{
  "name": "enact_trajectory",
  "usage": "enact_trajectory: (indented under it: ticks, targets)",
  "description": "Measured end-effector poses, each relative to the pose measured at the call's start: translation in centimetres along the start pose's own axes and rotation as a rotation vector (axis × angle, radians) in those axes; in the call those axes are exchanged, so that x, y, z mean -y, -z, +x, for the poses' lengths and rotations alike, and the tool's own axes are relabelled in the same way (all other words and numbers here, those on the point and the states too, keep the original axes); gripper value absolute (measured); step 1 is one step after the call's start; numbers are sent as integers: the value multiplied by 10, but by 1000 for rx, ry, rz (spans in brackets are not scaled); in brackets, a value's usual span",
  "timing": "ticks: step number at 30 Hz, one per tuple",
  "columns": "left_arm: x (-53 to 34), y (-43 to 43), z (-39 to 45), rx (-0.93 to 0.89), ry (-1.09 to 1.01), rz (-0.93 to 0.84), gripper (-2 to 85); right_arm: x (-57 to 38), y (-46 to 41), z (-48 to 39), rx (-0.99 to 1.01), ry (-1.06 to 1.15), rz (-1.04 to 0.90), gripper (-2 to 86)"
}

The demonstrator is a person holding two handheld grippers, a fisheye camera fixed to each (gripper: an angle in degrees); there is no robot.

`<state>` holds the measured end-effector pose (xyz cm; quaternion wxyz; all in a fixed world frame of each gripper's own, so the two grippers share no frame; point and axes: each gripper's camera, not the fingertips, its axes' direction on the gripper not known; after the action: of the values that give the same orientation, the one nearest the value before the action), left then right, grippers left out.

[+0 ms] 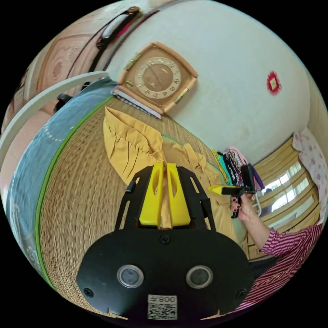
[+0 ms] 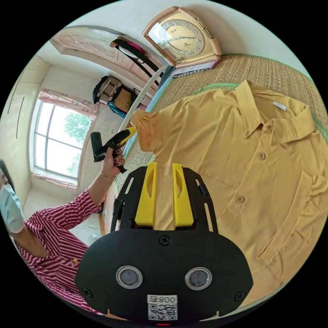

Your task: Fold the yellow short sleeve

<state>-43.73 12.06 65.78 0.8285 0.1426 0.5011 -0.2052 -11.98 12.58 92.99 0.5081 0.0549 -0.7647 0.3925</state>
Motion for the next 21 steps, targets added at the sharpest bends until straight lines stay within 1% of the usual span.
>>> enact_trajectory:
  ticks: [2, 4, 7, 9, 13, 21]
  targets:
    - [-9, -39, 53, 31, -131, -65, 16, 20, -2, 15, 50, -9, 9, 91]
    - [-22, -67, 81, 41, -196, -102, 15, 44, -6, 38, 133, -30, 32, 105]
    - [-44, -107, 109, 38, -243, -150, 14, 68, -16, 80, 260, -102, 53, 124]
    - [-56, -127, 119, 36, -259, -168, 13, 77, -22, 105, 299, -152, 57, 127]
    - [-80, -155, 137, 48, -282, -174, 9, 88, -36, 143, 317, -236, 20, 116]
    - [-111, -187, 162, 78, -327, -162, 4, 100, -30, 159, 255, -249, -14, 46]
